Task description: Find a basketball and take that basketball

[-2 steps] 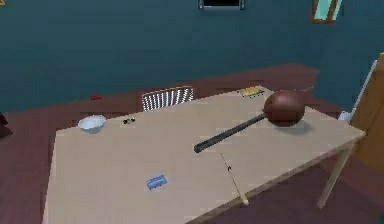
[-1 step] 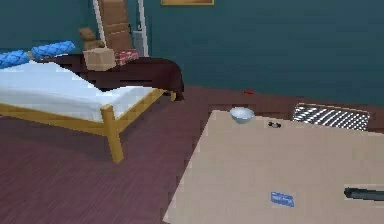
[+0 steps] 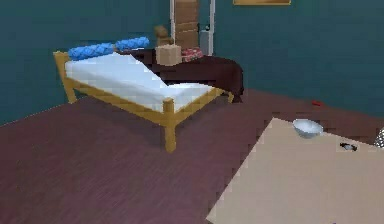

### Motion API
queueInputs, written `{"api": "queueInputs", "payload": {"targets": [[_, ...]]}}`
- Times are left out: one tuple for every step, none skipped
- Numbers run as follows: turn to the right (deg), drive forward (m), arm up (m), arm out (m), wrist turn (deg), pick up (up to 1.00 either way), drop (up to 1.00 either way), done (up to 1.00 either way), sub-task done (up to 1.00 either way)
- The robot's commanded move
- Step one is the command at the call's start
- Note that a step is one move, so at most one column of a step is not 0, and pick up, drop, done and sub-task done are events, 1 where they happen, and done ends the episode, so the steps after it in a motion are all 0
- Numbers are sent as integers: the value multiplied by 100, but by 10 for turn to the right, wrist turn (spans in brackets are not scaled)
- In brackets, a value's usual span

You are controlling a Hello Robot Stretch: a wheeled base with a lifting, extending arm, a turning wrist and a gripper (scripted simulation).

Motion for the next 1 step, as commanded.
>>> {"api": "queueInputs", "payload": {"targets": [[450, 0, 0, 0, 0, 0, 0, 0, 0]]}}
